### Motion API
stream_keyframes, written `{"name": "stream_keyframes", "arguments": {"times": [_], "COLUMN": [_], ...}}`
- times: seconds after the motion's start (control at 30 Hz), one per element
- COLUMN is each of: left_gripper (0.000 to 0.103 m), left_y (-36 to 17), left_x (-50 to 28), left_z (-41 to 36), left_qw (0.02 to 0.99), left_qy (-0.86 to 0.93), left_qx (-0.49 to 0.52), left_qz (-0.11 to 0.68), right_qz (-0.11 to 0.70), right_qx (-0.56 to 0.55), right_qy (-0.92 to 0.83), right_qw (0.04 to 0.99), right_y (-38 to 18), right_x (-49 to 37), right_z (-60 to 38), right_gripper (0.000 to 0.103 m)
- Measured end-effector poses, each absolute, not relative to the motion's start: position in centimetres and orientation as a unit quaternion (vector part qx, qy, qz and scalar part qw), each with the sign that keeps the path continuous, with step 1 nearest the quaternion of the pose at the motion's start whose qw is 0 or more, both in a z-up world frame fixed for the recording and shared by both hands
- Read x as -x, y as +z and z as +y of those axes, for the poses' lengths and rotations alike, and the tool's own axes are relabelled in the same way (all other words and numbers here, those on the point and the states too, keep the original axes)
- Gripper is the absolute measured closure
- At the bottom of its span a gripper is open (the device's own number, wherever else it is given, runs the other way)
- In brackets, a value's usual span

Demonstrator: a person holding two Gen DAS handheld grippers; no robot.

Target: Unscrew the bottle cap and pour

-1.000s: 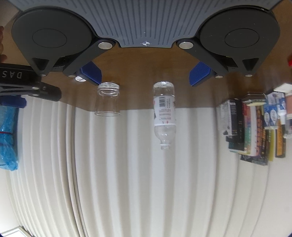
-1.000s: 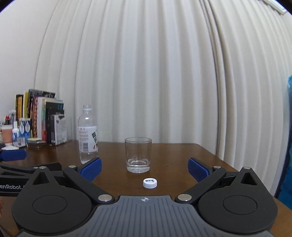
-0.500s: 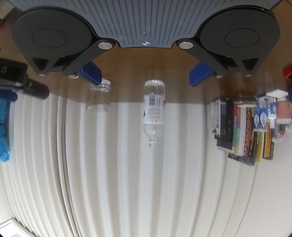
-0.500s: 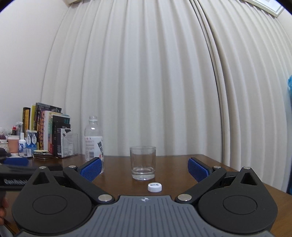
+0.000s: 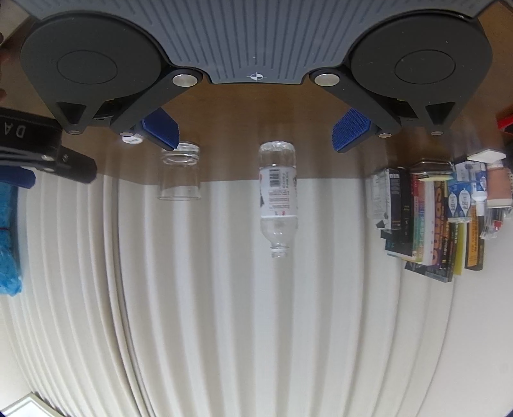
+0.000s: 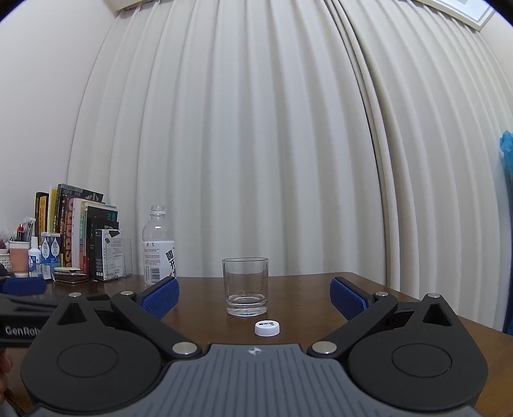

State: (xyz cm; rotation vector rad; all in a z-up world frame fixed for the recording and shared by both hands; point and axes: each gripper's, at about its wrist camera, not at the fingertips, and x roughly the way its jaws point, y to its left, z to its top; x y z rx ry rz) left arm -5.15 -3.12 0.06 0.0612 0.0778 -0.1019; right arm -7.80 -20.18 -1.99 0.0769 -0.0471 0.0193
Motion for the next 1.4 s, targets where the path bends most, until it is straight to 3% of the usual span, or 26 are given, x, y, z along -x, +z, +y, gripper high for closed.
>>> {"name": "stream_keyframes", "arguments": {"times": [1.4], "left_gripper": [0.0], "left_y": [0.02], "left_x": [5.62], "left_z": [-2.96], "left_qw": [0.998], "left_qy": [-0.037], "left_qx": [-0.031], "left_qz": [0.035], "right_qz": [-0.023], "right_qx": [-0.033], "right_qy": [0.02], "right_qw": [0.999], "right_y": [-1.91], "right_x": [7.42], "right_z": [-20.5], "right_gripper": [0.0]}}
